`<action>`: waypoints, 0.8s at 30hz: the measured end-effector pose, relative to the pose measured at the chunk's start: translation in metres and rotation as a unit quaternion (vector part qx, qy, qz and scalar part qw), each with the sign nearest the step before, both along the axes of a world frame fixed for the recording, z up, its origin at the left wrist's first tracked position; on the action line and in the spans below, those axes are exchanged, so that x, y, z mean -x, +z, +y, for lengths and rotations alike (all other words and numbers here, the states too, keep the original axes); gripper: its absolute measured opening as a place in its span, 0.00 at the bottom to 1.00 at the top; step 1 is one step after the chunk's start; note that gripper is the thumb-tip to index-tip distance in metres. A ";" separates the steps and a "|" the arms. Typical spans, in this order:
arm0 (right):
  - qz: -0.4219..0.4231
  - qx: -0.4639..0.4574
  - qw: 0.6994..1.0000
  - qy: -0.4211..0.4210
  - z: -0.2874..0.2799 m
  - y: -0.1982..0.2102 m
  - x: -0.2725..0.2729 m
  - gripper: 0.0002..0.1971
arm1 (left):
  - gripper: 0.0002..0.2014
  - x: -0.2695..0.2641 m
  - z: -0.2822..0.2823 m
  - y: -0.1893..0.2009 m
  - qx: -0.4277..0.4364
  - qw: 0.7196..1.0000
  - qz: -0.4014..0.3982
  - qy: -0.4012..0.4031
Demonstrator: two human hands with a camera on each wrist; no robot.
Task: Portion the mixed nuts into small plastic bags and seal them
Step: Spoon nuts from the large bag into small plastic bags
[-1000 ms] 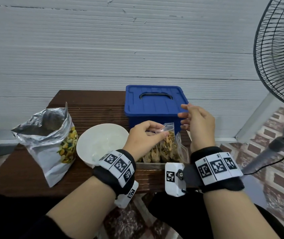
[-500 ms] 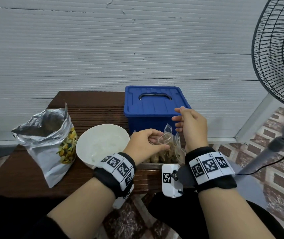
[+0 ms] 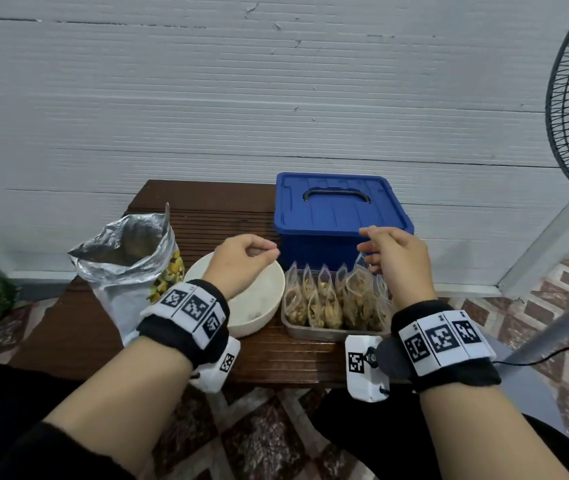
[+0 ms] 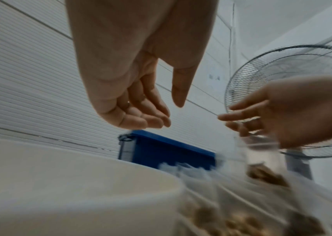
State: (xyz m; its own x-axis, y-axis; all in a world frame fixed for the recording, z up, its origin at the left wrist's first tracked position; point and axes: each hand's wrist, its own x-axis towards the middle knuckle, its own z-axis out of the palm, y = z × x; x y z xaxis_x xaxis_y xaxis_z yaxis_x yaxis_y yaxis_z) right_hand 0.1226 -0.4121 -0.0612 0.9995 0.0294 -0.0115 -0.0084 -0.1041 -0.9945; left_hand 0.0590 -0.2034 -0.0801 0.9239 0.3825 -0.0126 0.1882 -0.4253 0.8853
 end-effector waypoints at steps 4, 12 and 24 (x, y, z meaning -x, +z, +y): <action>-0.002 -0.007 1.000 0.007 0.005 0.003 0.001 0.07 | 0.16 0.000 0.031 -0.016 -0.103 0.987 0.119 0.019; -0.031 0.019 0.999 0.030 0.022 0.012 0.007 0.07 | 0.36 -0.009 0.022 -0.043 -0.232 0.934 0.253 -0.099; -0.045 0.056 0.996 0.043 0.036 0.014 0.014 0.08 | 0.23 -0.007 0.019 -0.055 -0.300 0.925 0.223 -0.072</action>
